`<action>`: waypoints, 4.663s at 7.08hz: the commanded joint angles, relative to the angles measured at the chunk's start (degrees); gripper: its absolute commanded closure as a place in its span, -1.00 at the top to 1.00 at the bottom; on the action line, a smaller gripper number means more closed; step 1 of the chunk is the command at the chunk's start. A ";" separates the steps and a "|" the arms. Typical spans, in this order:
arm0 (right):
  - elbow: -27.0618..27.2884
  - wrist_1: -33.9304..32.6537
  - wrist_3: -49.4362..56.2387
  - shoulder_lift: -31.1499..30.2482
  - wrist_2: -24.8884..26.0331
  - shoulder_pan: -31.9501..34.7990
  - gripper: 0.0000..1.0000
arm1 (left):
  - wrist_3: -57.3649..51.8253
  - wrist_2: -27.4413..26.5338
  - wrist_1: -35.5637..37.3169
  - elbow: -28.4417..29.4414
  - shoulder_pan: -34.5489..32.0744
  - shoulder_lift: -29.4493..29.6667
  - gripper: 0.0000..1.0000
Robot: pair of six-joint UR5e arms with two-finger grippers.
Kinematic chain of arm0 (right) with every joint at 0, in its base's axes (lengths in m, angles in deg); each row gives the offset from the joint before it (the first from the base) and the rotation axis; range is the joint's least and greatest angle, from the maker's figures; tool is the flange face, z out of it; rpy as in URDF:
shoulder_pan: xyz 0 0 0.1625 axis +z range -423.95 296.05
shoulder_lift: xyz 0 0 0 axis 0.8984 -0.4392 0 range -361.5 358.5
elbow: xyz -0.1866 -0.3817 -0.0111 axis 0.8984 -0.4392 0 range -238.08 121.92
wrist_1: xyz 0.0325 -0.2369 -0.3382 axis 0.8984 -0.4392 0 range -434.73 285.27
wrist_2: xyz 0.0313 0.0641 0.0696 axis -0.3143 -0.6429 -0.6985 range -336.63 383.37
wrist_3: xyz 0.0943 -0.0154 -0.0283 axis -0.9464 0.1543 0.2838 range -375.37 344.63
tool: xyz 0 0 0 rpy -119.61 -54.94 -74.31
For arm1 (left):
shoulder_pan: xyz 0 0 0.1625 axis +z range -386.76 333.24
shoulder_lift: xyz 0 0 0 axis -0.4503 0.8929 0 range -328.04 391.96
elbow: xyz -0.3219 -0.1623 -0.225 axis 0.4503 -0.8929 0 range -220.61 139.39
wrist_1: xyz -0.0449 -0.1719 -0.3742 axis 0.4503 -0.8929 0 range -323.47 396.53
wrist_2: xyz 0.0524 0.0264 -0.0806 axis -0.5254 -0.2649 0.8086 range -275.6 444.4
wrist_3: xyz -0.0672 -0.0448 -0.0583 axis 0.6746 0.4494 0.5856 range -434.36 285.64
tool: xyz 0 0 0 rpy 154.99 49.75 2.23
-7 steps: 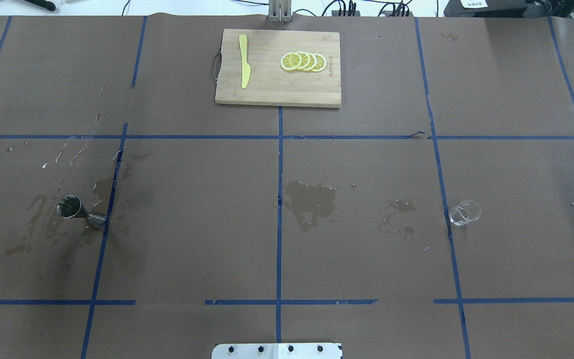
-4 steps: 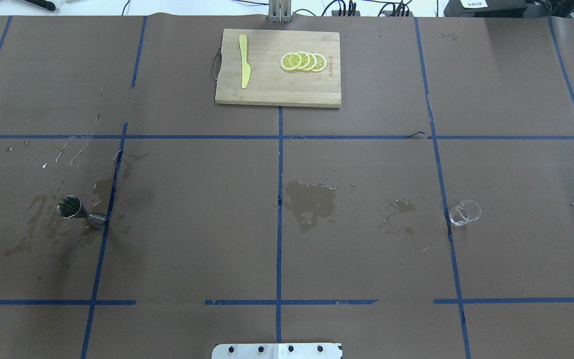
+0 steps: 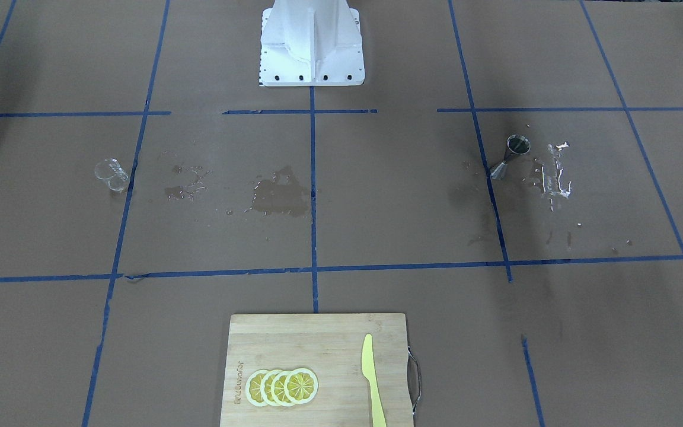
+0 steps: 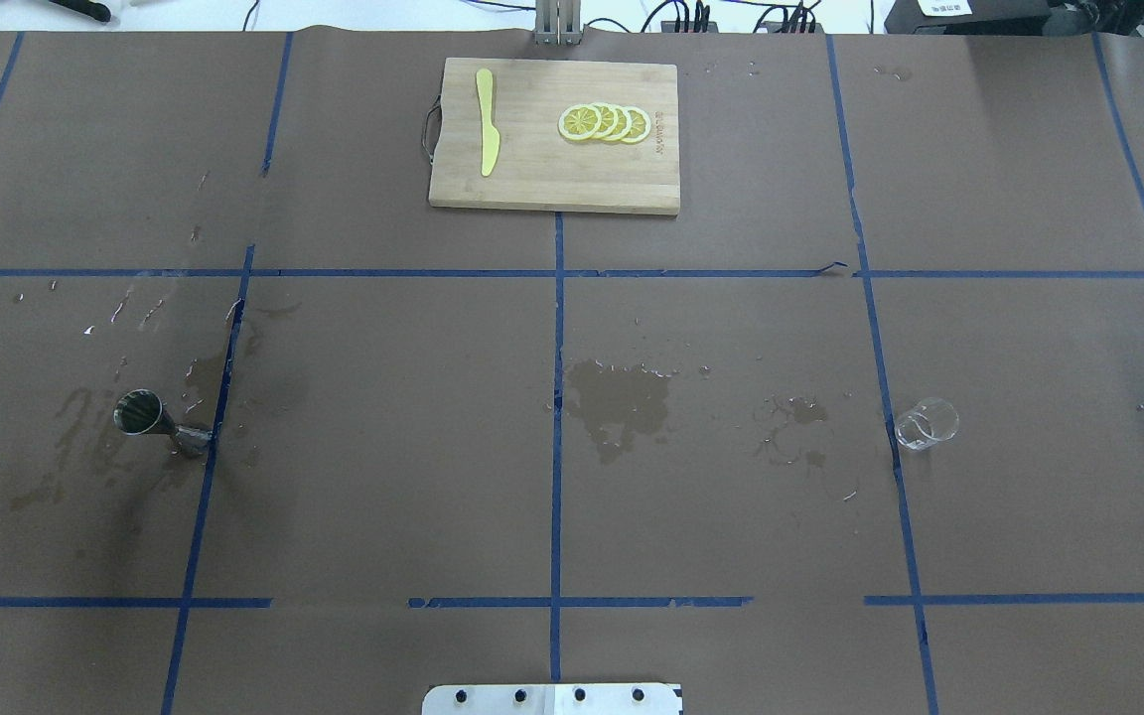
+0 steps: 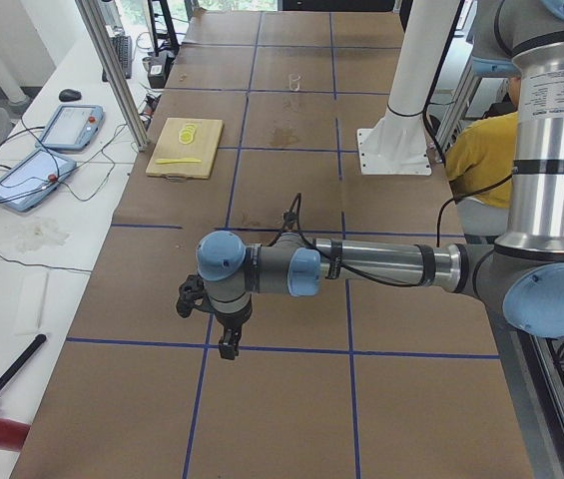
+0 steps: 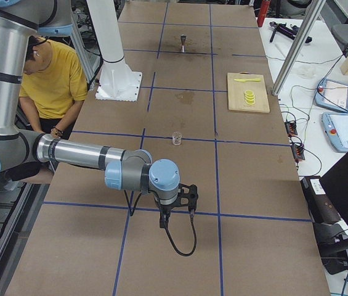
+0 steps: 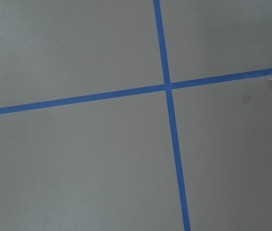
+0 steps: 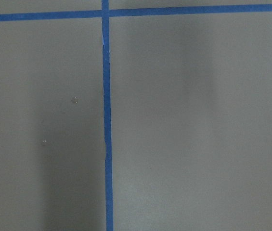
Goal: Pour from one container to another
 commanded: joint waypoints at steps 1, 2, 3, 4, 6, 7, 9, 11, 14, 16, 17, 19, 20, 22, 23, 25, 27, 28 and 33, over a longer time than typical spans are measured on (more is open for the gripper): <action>1.74 -1.75 -0.34 1.51 3.69 -2.26 1.00 | -0.09 0.17 -0.02 -0.20 -0.12 -0.25 1.00; 2.88 -1.59 -0.34 1.09 3.60 -2.18 1.00 | -0.09 0.17 -0.02 -0.29 -0.03 -0.25 1.00; 2.97 -1.07 0.09 0.91 3.51 -2.17 1.00 | 0.00 0.17 -0.10 -0.37 -0.12 -0.25 1.00; 2.71 -1.24 0.10 0.90 3.59 -2.17 1.00 | 0.00 0.17 -0.02 -0.37 -0.03 -0.16 1.00; 2.71 -1.24 0.27 0.64 3.59 -2.26 1.00 | 0.17 0.17 0.07 -0.37 -0.03 -0.07 1.00; 2.71 -1.15 0.36 0.21 3.59 -2.18 1.00 | 0.17 0.17 -0.02 -0.37 -0.03 -0.07 1.00; 2.71 -1.15 0.45 0.11 3.59 -2.17 1.00 | 0.17 0.17 -0.02 -0.46 0.06 0.10 1.00; 2.71 -1.15 0.45 0.11 3.59 -2.17 1.00 | 0.09 0.17 -0.02 -0.46 0.06 0.10 1.00; 2.71 -1.15 0.45 0.11 3.59 -2.26 1.00 | 0.09 0.17 -0.10 -0.46 0.06 0.19 1.00; 2.71 -1.06 0.45 0.11 3.59 -2.18 1.00 | 0.09 0.17 -0.10 -0.46 0.06 0.19 1.00; 2.71 -1.06 0.45 0.11 3.59 -2.26 1.00 | 0.09 0.17 -0.10 -0.46 0.06 0.19 1.00; 2.89 -1.15 0.45 0.20 3.59 -2.26 1.00 | 0.09 0.17 -0.10 -0.46 0.06 0.19 1.00; 2.89 -1.15 0.45 0.20 3.59 -2.26 1.00 | 0.09 0.17 -0.10 -0.46 0.06 0.19 1.00; 2.89 -1.15 0.45 0.20 3.59 -2.44 1.00 | 0.00 0.17 -0.10 -0.46 0.06 0.37 1.00; 2.89 -1.15 0.45 0.20 3.59 -2.44 1.00 | -0.09 0.17 -0.19 -0.46 0.06 0.37 1.00; 2.89 -1.15 0.36 0.20 3.59 -2.44 1.00 | 0.00 0.17 -0.11 -0.46 0.06 0.37 1.00; 2.89 -1.15 0.36 0.20 3.59 -2.44 1.00 | 0.00 0.08 -0.10 -0.46 0.06 0.37 1.00; 2.89 -1.15 0.36 0.11 3.59 -2.44 1.00 | -0.09 0.08 -0.10 -0.46 0.06 0.37 1.00; 2.89 -1.15 0.36 0.03 3.59 -2.44 1.00 | 0.00 0.17 -0.10 -1.52 0.06 0.37 1.00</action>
